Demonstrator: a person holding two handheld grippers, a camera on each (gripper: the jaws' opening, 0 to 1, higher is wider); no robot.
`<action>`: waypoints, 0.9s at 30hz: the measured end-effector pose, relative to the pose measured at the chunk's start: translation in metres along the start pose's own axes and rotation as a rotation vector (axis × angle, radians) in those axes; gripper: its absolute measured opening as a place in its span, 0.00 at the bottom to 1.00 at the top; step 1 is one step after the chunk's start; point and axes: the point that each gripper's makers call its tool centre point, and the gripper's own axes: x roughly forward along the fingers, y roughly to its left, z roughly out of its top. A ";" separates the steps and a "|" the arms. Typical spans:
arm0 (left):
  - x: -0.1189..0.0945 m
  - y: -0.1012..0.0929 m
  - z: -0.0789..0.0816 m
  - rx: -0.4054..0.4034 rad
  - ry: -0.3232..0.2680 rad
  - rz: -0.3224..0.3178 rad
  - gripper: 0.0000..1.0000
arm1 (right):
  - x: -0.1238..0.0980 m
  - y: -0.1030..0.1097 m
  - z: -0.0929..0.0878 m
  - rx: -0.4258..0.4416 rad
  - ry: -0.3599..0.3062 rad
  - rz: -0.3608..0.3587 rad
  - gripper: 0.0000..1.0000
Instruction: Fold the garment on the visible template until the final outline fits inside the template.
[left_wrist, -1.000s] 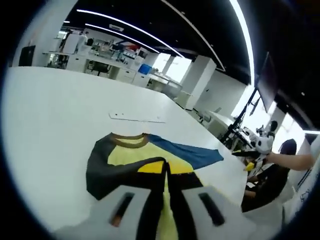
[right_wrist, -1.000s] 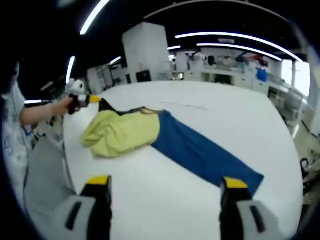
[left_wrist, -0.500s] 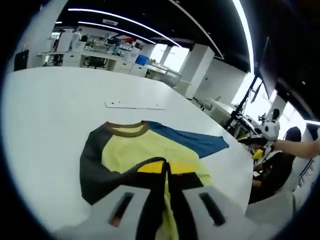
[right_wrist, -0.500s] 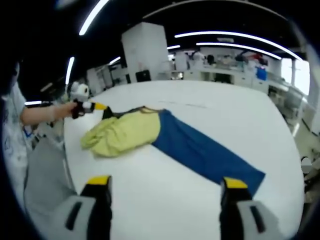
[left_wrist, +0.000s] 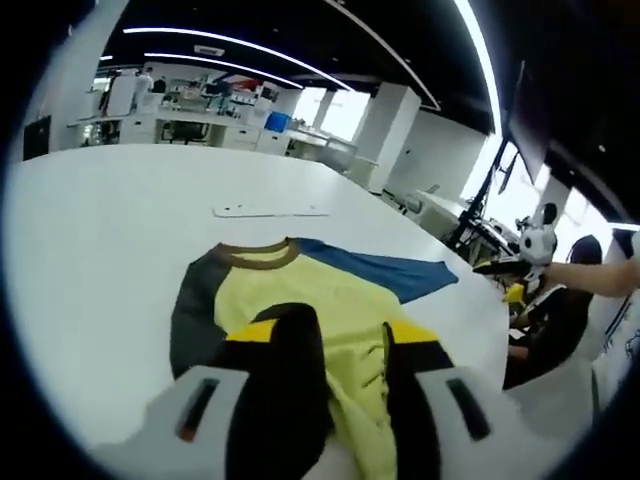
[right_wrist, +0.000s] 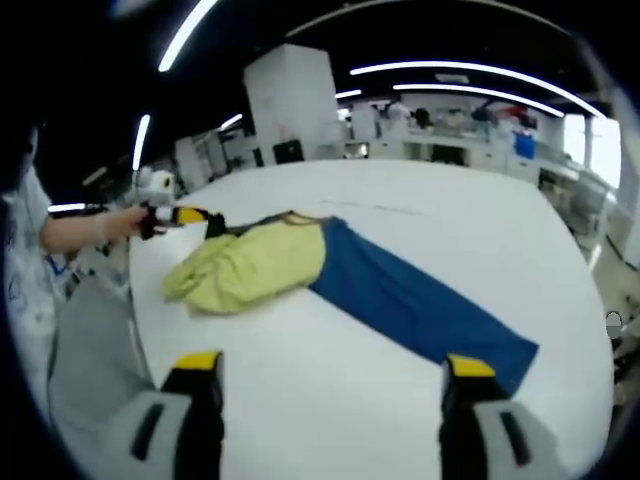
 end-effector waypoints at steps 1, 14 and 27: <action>-0.002 0.001 0.000 0.001 0.001 0.001 0.42 | 0.000 0.000 0.000 0.001 0.000 0.000 0.90; -0.027 0.020 -0.017 -0.043 0.025 0.030 0.70 | 0.001 0.006 0.001 0.003 -0.005 0.004 0.90; -0.043 0.053 -0.062 -0.037 0.149 0.119 0.76 | 0.000 0.008 0.003 -0.002 -0.011 0.009 0.91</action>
